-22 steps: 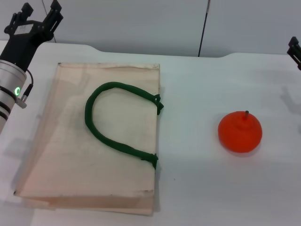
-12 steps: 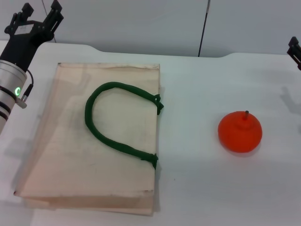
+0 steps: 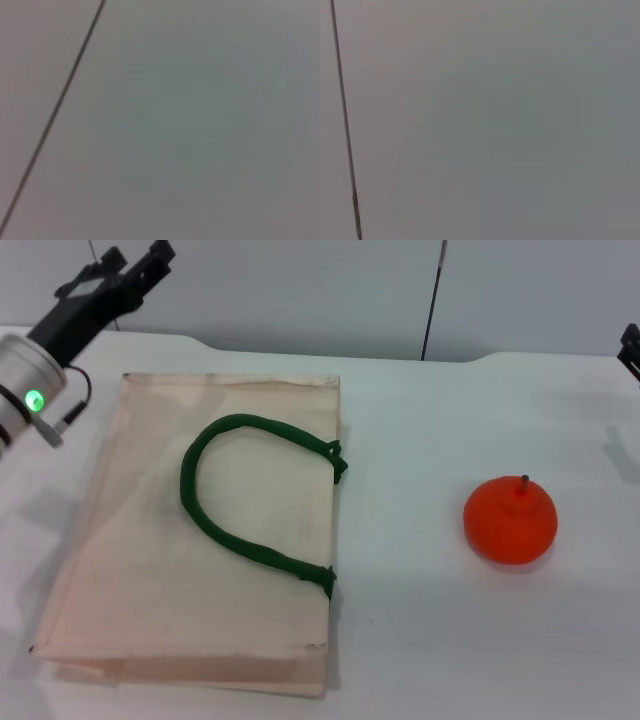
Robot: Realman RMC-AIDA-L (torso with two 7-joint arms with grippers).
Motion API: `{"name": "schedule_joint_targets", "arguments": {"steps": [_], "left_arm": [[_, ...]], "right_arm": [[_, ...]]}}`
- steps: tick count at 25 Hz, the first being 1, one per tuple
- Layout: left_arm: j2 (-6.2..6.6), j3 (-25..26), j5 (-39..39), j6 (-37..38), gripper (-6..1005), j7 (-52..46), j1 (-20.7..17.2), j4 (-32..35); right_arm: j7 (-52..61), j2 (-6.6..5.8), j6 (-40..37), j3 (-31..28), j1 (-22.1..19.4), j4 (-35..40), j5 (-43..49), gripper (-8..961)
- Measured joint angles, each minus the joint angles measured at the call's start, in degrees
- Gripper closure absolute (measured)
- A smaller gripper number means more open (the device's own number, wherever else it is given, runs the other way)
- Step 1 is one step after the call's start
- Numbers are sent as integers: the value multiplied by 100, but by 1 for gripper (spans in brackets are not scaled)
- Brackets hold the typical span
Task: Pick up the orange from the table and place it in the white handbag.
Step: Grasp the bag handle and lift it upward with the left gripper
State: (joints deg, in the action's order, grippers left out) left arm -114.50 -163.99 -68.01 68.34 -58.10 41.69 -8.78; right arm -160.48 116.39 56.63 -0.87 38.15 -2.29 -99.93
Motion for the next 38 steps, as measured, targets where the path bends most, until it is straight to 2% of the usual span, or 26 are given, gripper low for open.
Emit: {"name": "schedule_joint_targets", "arguments": {"steps": [3, 7, 12, 17, 23, 30, 34, 38], "left_arm": [[73, -5, 1028, 198, 147, -1504, 267, -836], [276, -4, 2498, 809, 146, -3036, 614, -1790], [434, -4, 4070, 1533, 145, -4105, 958, -2567], [486, -10, 5553, 1567, 144, -4573, 1273, -2722], [404, -11, 6230, 1177, 143, -4727, 1479, -2571], [449, -11, 6513, 718, 142, -4767, 1525, -1990], [402, -7, 6647, 380, 141, -4824, 1547, -1928], [418, -2, 6655, 172, 144, -4812, 1550, -1654]], "right_arm": [[0, -1, -2, -1, -1, 1, 0, 65], [0, -9, -4, -1, -1, 4, 1, 65], [0, -11, -4, -1, -18, 5, 0, 66], [0, -12, -4, -4, -29, 9, 0, 66], [0, -12, -3, -10, 9, -20, 0, 67], [0, -11, -3, -10, 16, -24, -1, 68], [0, -11, -3, -10, 25, -32, 0, 68], [0, -11, -3, -10, 34, -35, 0, 69]]}}
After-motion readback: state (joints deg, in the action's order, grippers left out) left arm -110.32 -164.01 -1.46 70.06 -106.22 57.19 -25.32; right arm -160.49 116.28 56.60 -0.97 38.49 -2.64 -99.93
